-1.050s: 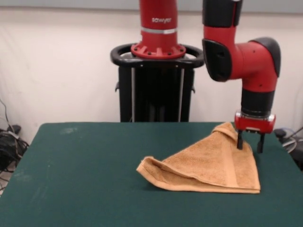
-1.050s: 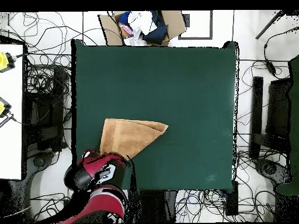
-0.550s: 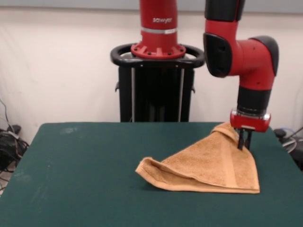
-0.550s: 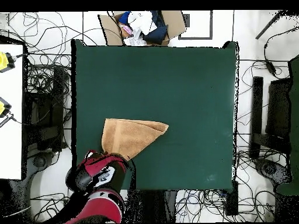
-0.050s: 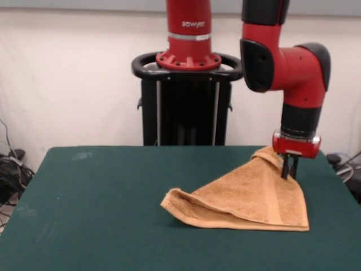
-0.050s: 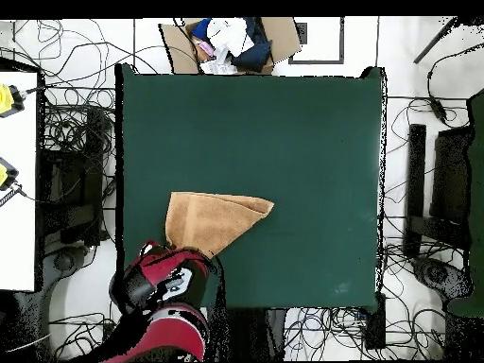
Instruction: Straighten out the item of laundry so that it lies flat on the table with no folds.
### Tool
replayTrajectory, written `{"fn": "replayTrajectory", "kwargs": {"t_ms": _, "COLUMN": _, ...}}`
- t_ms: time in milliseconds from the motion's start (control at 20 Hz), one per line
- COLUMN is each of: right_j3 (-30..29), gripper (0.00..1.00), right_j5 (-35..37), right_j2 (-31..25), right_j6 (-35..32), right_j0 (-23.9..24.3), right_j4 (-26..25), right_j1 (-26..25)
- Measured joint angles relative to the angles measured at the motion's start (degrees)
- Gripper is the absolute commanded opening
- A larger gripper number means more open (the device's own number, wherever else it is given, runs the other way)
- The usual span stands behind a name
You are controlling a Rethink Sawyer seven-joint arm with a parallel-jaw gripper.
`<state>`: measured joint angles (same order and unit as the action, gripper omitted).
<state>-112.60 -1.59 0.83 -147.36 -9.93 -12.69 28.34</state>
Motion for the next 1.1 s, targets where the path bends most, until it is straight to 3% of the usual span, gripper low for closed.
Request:
{"fn": "replayTrajectory", "kwargs": {"t_ms": 150, "right_j3": -0.62, "gripper": 0.00, "right_j5": 0.05, "right_j2": -2.56, "right_j6": 0.00, "right_j0": 4.77, "right_j4": -0.31, "right_j1": 0.76}}
{"fn": "replayTrajectory", "kwargs": {"t_ms": 200, "right_j3": -0.98, "gripper": 0.00, "right_j5": 0.42, "right_j2": -4.79, "right_j6": 0.00, "right_j0": 9.65, "right_j4": -1.04, "right_j1": 1.55}}
{"fn": "replayTrajectory", "kwargs": {"t_ms": 650, "right_j3": -1.46, "gripper": 0.00, "right_j5": 3.20, "right_j2": -9.89, "right_j6": 0.00, "right_j0": 25.43, "right_j4": -6.47, "right_j1": 4.29}}
{"fn": "replayTrajectory", "kwargs": {"t_ms": 900, "right_j3": -1.47, "gripper": 0.00, "right_j5": 3.34, "right_j2": -9.98, "right_j6": 0.00, "right_j0": 27.54, "right_j4": -8.95, "right_j1": 5.17}}
{"fn": "replayTrajectory", "kwargs": {"t_ms": 1100, "right_j3": -1.62, "gripper": 0.00, "right_j5": 3.80, "right_j2": -10.00, "right_j6": 0.00, "right_j0": 26.55, "right_j4": -10.00, "right_j1": 5.53}}
